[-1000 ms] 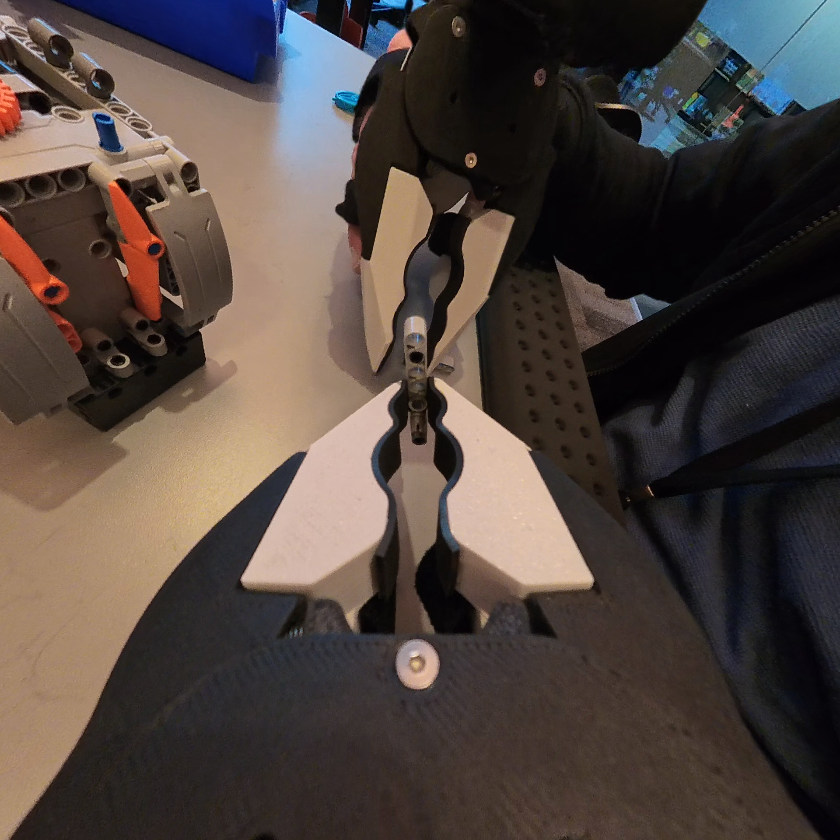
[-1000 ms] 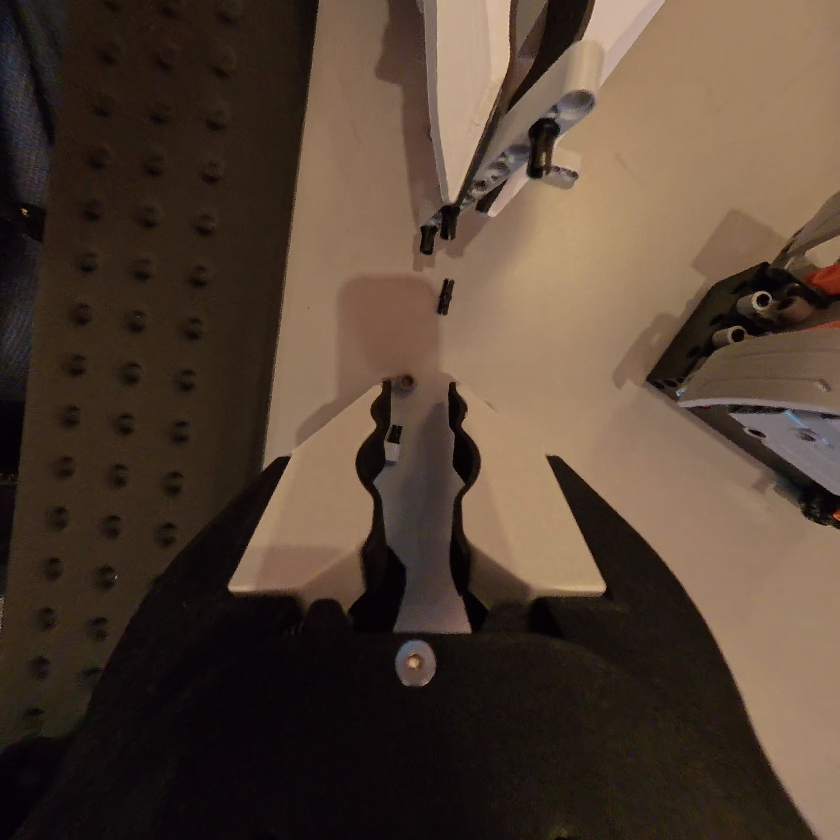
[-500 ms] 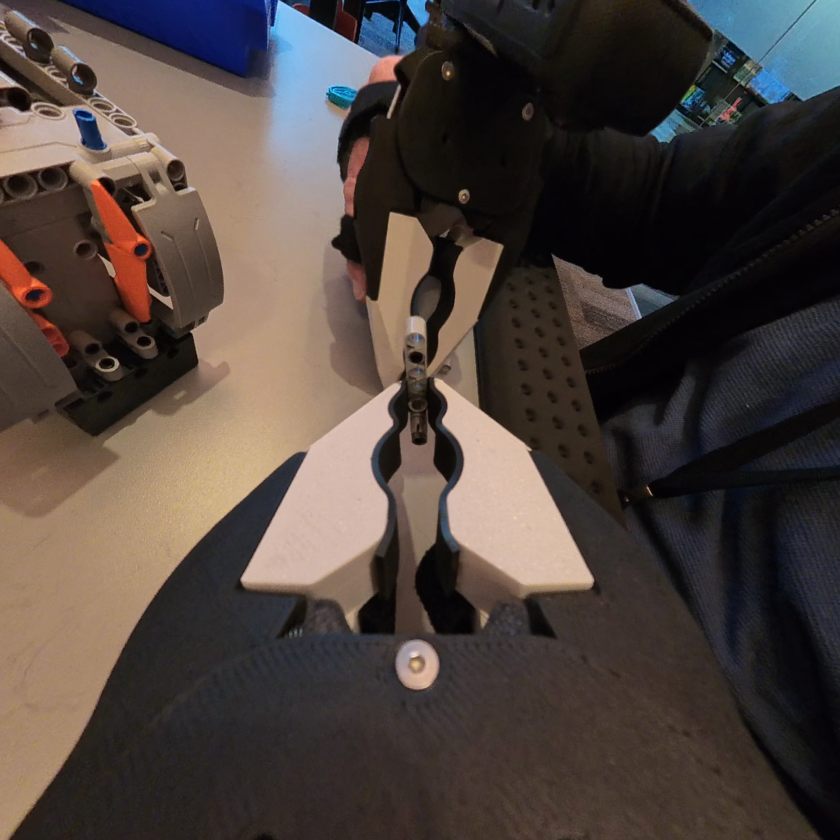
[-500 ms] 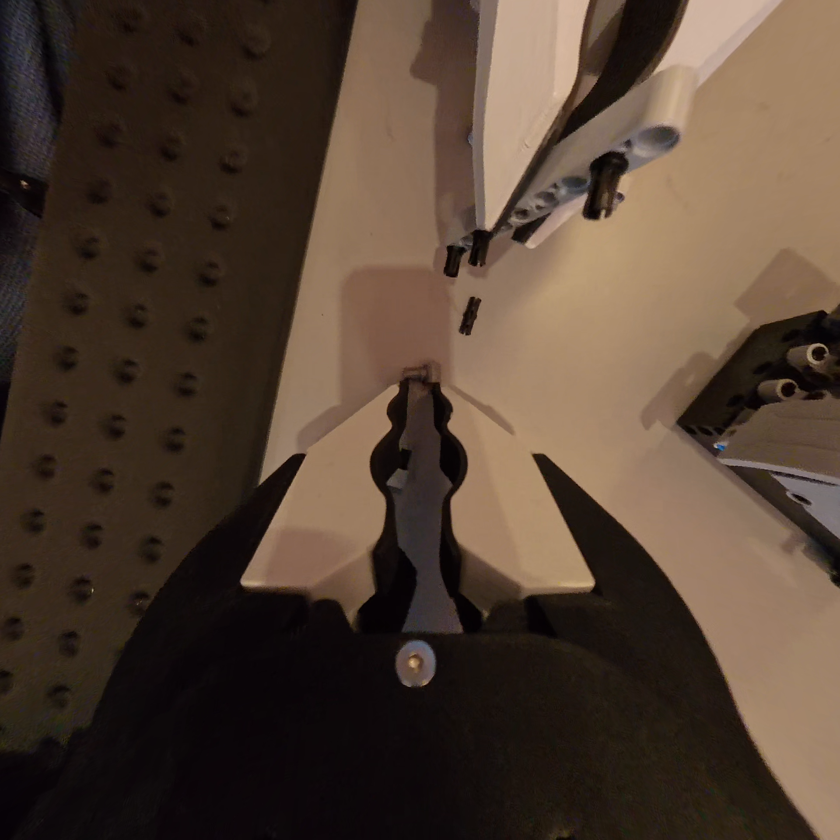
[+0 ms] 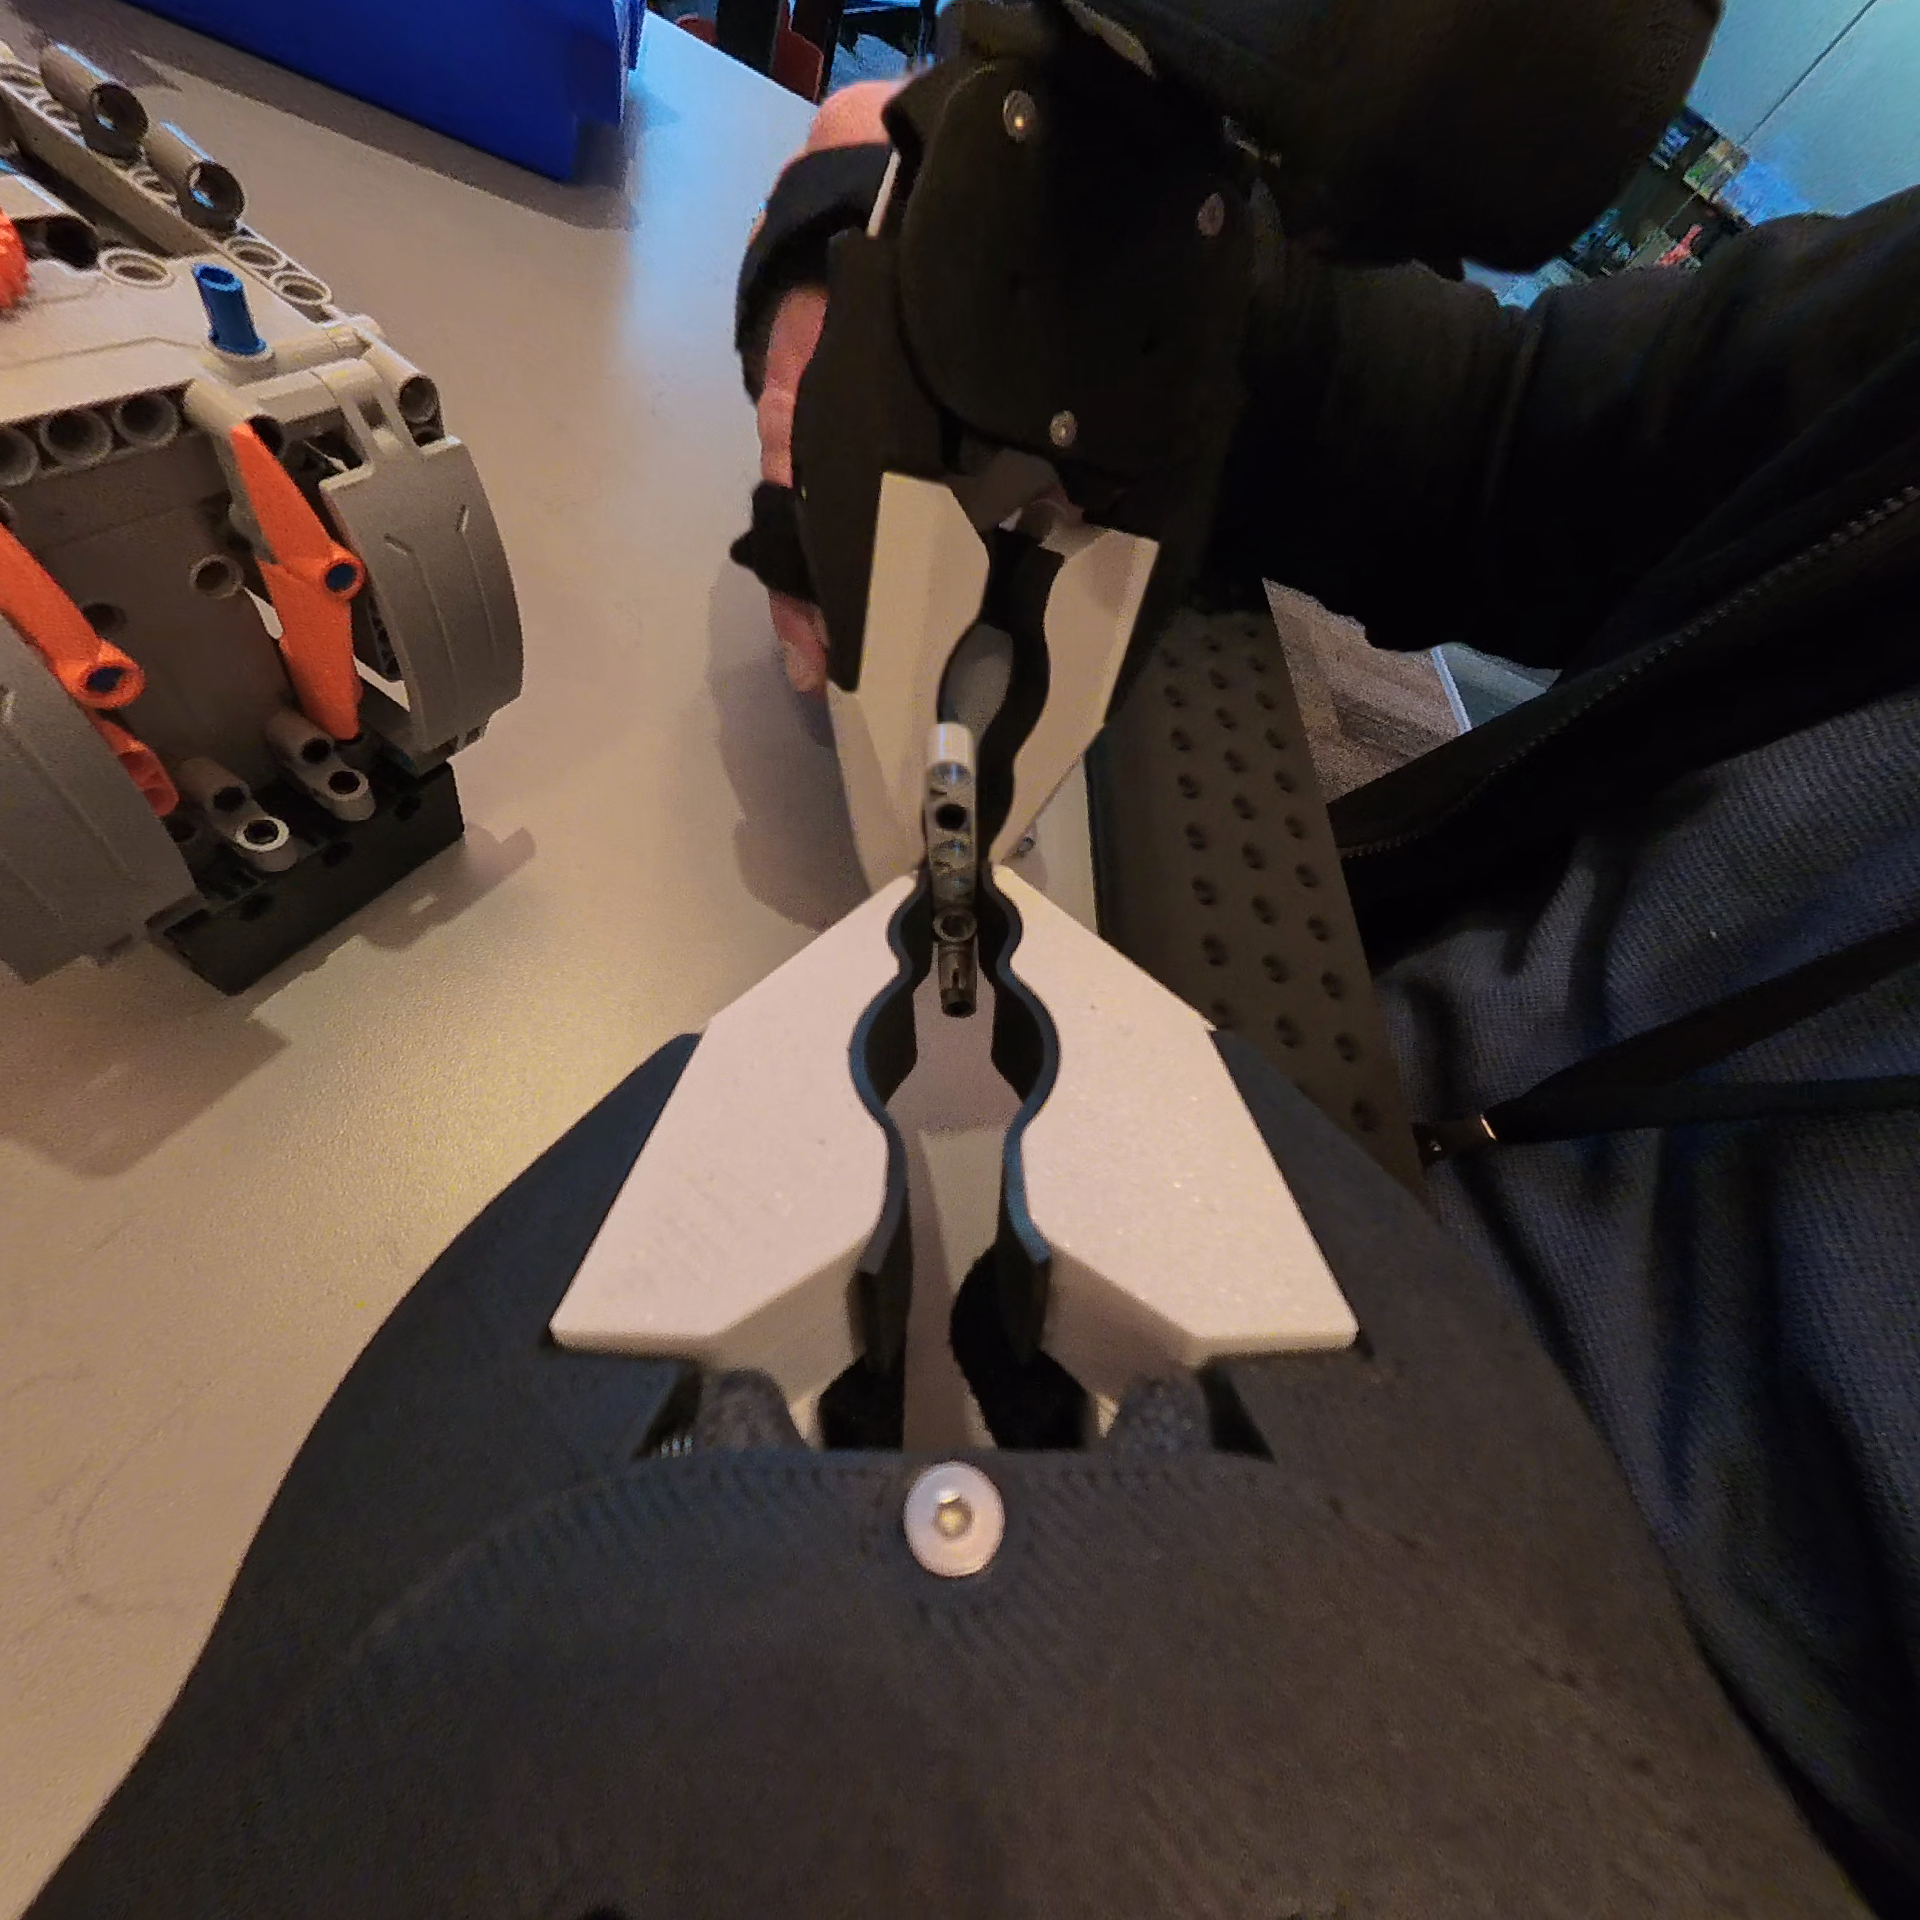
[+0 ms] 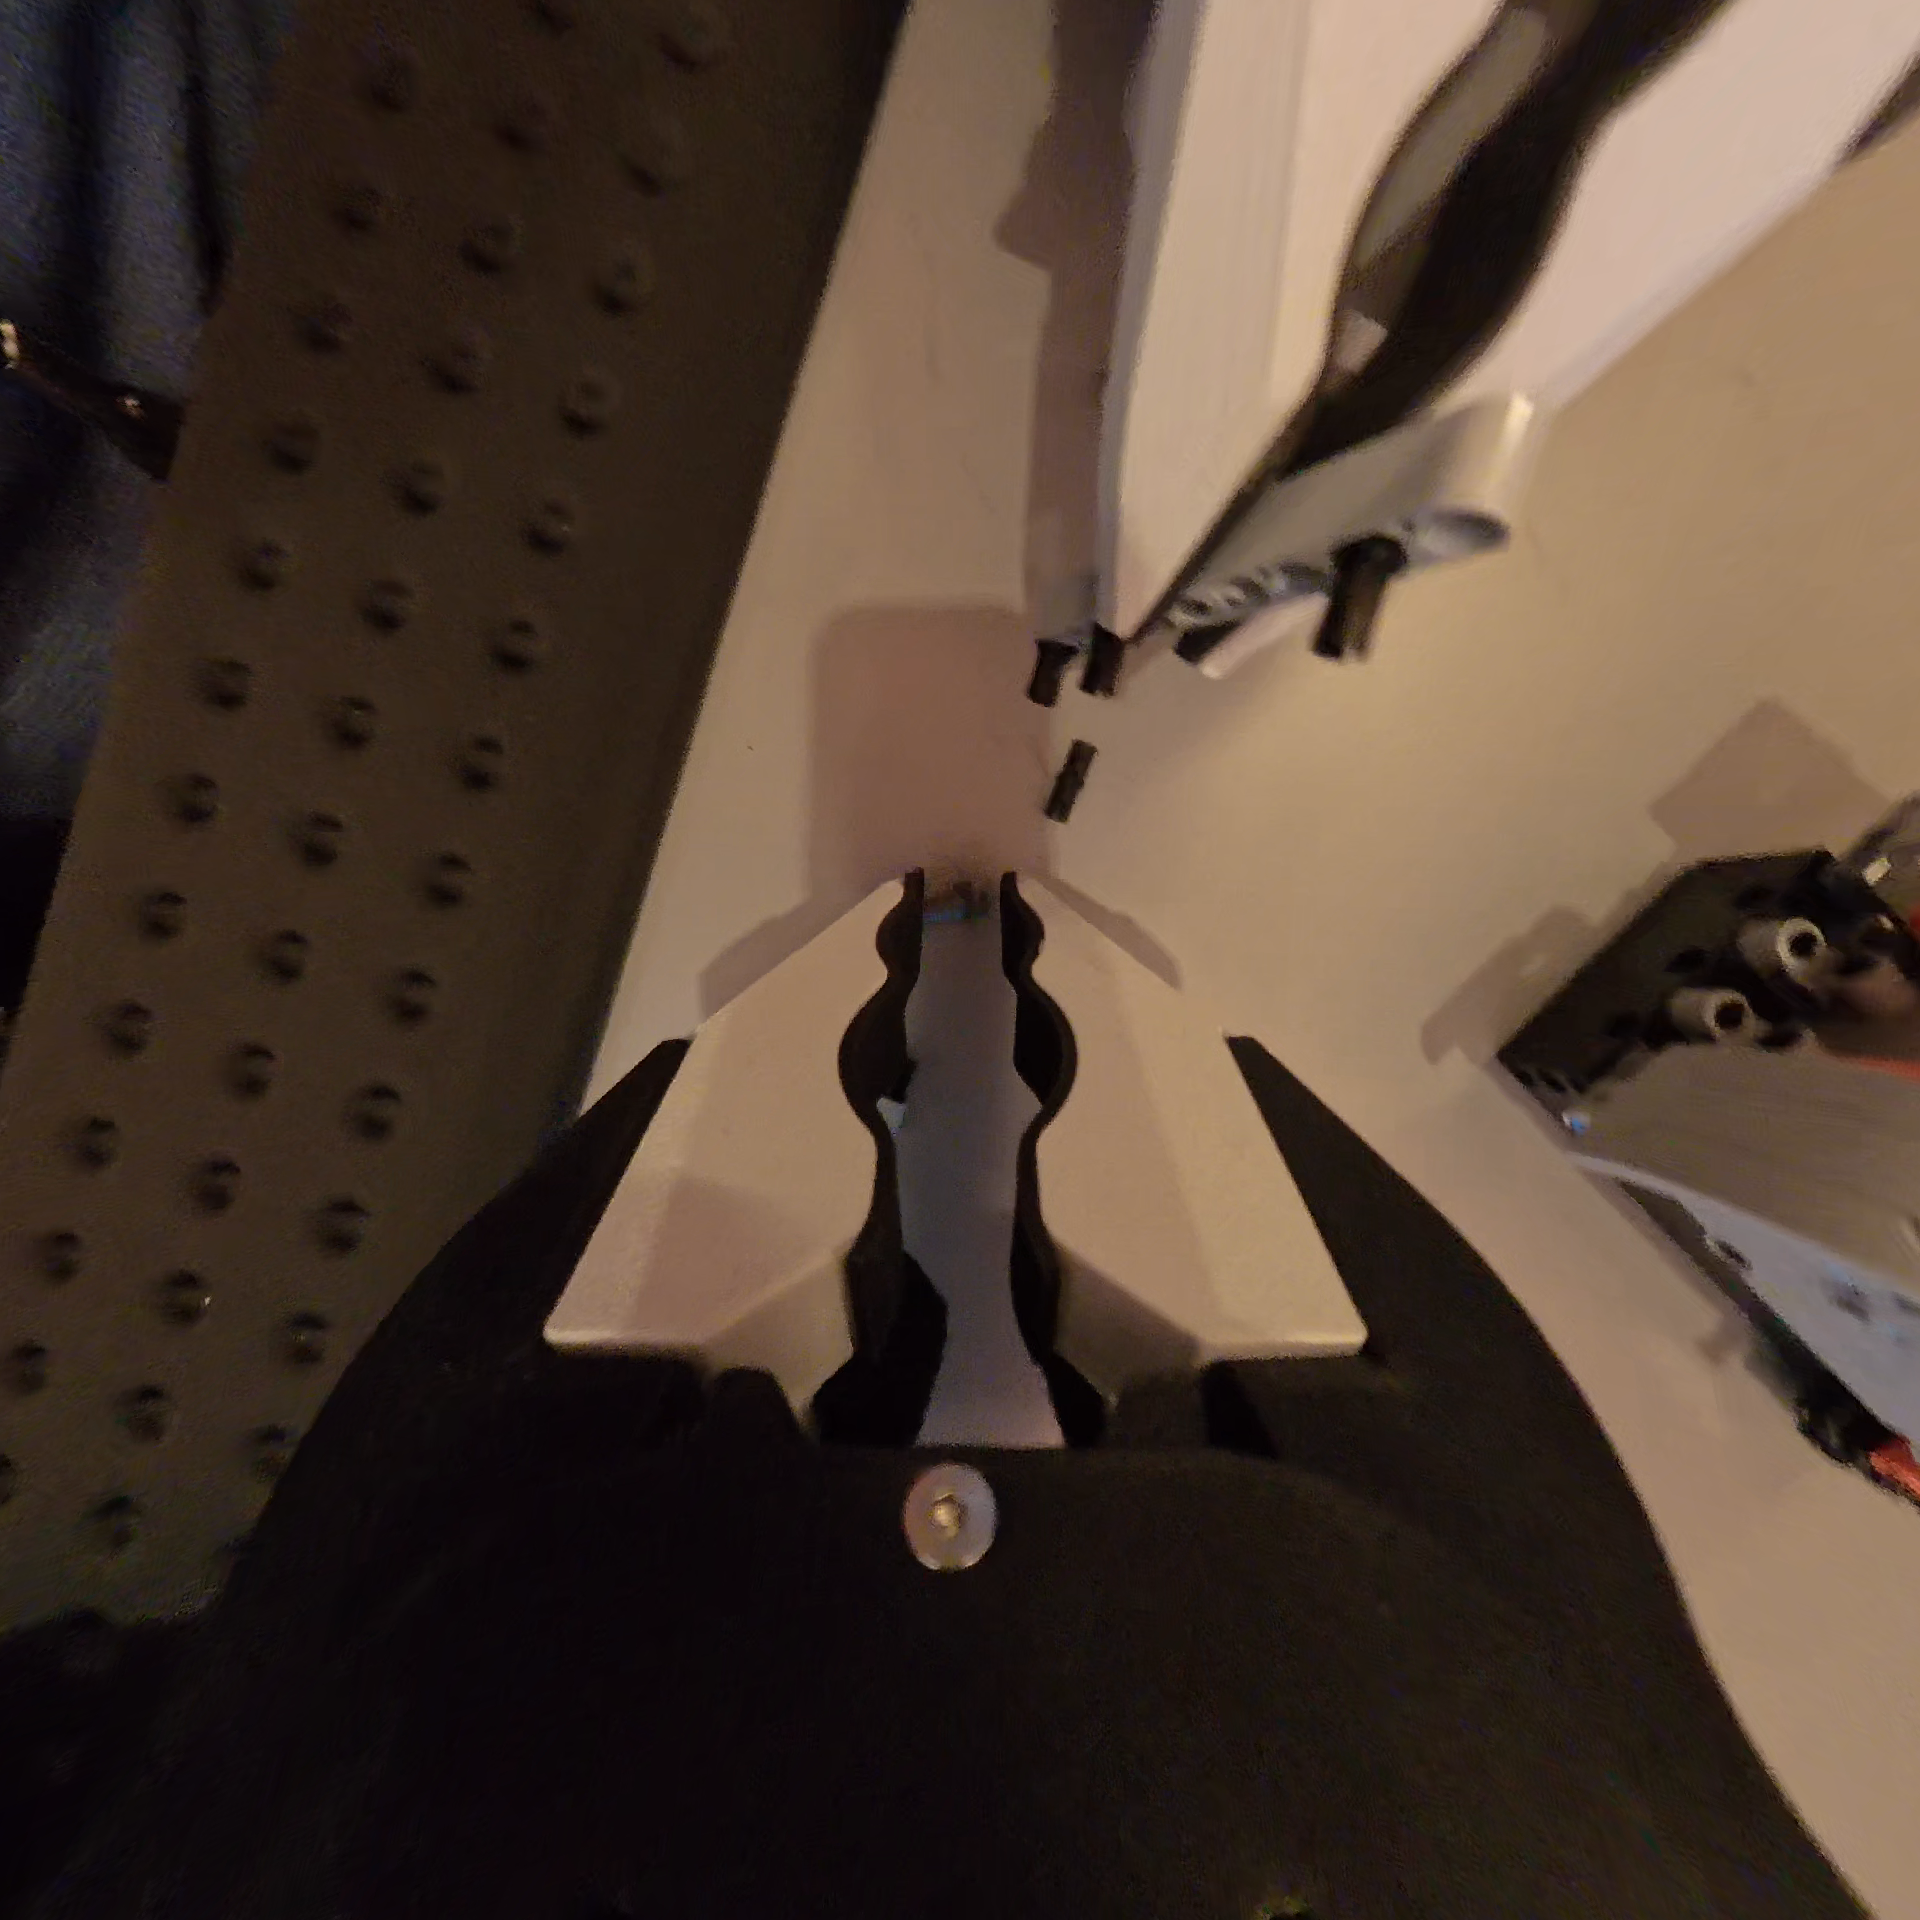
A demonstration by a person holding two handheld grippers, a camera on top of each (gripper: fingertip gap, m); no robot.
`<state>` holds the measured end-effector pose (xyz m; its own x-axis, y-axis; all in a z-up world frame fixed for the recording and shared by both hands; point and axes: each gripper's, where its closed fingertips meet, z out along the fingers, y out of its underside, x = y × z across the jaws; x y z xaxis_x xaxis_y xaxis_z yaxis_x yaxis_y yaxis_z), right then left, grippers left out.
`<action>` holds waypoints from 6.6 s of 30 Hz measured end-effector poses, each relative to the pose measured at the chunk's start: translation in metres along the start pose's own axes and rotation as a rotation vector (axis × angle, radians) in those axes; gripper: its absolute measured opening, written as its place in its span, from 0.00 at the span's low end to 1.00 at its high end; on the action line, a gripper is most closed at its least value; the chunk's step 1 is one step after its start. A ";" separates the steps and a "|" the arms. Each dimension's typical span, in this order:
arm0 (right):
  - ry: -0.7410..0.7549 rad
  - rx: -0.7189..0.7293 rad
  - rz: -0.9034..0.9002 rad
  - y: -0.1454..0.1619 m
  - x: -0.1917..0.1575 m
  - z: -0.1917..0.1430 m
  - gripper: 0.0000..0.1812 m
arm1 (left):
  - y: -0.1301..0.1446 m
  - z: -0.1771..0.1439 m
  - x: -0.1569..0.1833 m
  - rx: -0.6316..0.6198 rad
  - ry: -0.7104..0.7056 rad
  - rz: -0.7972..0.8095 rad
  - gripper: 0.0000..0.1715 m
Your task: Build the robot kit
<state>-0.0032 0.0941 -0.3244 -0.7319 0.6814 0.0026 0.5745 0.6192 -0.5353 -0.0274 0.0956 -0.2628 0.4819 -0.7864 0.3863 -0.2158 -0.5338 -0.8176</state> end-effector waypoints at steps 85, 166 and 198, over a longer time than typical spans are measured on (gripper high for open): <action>0.373 0.552 0.309 -0.111 0.032 -0.069 0.03 | -0.060 -0.056 0.034 0.476 -0.012 0.230 0.03; 0.372 0.263 0.271 -0.060 0.025 -0.058 0.11 | -0.057 -0.062 0.026 0.341 -0.219 0.351 0.03; 0.269 0.411 0.522 -0.056 0.020 -0.035 0.03 | -0.038 -0.049 0.002 0.238 -0.239 0.232 0.03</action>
<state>-0.0369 0.0869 -0.2645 -0.2527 0.9542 -0.1605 0.6020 0.0252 -0.7981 -0.0592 0.0991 -0.2099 0.6331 -0.7685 0.0928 -0.1531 -0.2419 -0.9581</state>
